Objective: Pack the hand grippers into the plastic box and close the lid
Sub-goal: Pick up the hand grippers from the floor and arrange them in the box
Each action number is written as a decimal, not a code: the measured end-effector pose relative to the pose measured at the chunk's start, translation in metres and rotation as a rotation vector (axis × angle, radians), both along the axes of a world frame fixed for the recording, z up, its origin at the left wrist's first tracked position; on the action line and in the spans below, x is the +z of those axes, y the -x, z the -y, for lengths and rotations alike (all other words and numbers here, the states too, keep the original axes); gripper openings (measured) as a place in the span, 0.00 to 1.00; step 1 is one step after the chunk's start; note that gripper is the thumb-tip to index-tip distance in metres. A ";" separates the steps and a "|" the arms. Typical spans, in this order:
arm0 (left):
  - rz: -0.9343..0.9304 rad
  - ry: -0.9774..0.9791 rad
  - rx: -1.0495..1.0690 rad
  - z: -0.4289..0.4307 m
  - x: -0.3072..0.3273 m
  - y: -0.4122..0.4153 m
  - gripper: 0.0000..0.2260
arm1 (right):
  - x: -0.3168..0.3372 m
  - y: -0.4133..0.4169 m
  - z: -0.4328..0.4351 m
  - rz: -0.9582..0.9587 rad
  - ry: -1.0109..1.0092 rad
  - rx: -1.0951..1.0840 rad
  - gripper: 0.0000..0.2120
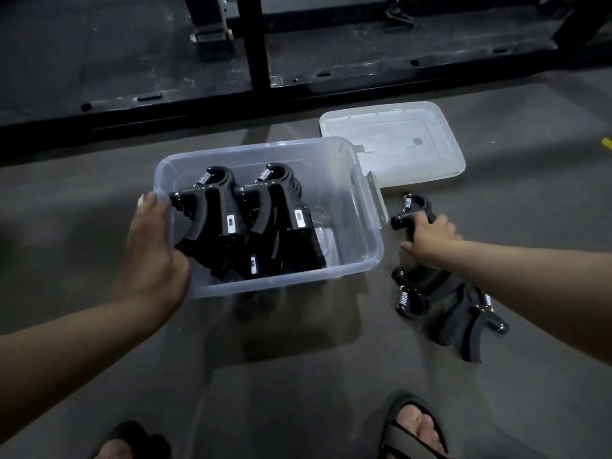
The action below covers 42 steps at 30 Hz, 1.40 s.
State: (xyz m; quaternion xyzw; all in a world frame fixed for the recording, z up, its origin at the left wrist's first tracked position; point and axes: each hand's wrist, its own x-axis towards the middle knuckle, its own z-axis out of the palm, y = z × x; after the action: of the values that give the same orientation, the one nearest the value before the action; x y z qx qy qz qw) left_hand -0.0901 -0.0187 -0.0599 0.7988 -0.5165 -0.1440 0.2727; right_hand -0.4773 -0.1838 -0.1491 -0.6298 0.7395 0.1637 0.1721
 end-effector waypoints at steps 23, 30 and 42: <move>0.342 -0.085 -0.168 0.026 0.019 -0.015 0.23 | 0.049 -0.012 0.004 1.023 -0.139 -0.664 0.06; 0.129 -0.001 -0.186 0.025 -0.007 -0.027 0.21 | 0.127 -0.030 0.007 1.330 -0.015 -0.476 0.12; 0.094 -0.031 -0.136 0.025 -0.001 -0.021 0.22 | 0.180 -0.126 -0.019 0.996 -0.302 -0.059 0.05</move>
State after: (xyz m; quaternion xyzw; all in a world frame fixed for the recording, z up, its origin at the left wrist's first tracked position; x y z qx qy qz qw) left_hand -0.0690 -0.0434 -0.0608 0.7719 -0.5795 -0.1322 0.2254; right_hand -0.3508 -0.1650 0.0307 -0.5785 0.5536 -0.0558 0.5964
